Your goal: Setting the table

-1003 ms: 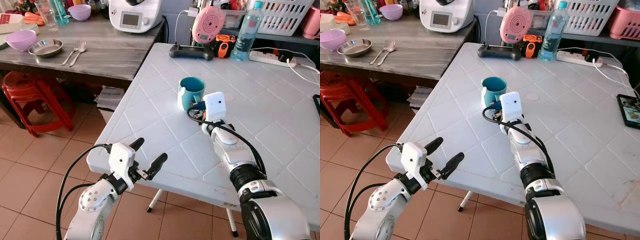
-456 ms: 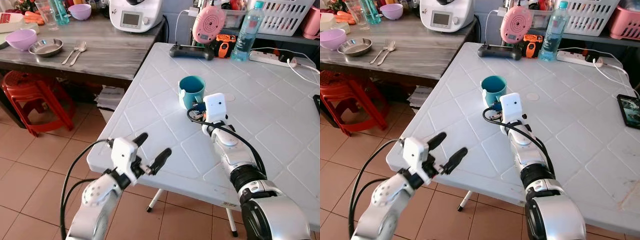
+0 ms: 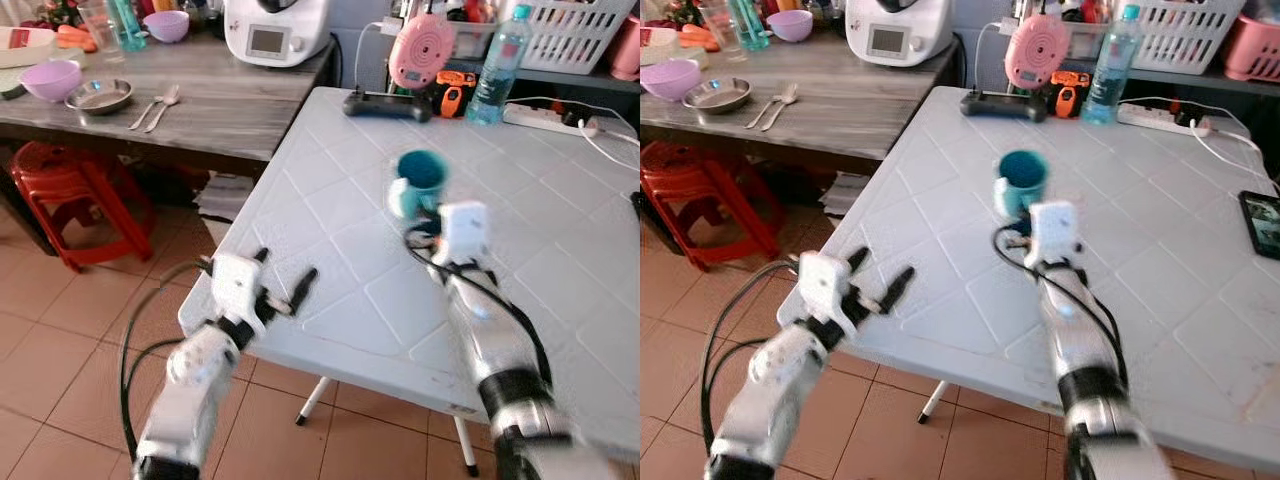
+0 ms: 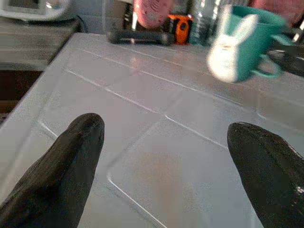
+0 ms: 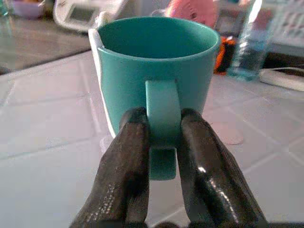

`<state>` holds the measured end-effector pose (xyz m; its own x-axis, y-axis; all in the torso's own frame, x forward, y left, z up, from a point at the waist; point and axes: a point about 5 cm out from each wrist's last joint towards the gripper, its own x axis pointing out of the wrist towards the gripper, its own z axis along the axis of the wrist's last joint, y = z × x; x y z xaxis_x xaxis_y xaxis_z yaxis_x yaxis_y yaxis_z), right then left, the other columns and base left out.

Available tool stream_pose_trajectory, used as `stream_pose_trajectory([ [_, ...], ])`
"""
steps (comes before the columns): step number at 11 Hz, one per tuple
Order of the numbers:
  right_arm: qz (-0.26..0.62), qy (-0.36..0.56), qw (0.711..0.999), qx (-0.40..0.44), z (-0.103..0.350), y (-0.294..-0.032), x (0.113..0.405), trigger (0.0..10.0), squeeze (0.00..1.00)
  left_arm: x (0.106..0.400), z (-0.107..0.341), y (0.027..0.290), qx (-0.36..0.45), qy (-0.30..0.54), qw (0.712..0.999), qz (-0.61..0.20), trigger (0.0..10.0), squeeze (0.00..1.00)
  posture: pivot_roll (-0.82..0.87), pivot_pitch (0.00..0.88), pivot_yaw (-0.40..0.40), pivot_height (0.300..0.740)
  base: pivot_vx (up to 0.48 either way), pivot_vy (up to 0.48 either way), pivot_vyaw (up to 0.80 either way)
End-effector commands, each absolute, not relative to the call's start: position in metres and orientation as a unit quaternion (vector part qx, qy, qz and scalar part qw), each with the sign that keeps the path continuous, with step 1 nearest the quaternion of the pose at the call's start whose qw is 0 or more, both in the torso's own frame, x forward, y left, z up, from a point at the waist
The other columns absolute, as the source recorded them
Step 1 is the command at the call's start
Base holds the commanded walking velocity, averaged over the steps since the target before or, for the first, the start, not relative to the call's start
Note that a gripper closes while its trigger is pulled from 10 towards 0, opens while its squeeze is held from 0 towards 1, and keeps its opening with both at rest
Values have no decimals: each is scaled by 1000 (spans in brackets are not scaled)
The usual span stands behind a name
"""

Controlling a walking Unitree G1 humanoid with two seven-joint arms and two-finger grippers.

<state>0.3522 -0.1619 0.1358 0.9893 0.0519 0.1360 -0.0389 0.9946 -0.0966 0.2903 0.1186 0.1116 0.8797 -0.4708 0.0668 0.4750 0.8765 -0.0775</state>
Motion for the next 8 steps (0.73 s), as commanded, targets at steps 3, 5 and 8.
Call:
stream_pose_trajectory([
  [3,21,-104,994,-30,148,-153,334,10000,0,301,113,120,-60,-28,972,-223,10000,0,6,21,15,740,0,96,-135],
  [5,20,-90,995,-25,145,-151,320,10000,0,307,117,115,-78,-34,972,-218,10000,0,-5,9,16,740,0,332,-453],
  [8,17,-79,996,-24,144,-150,312,10000,0,313,117,116,-83,-36,973,-211,10000,0,-5,9,16,740,0,390,-758],
])
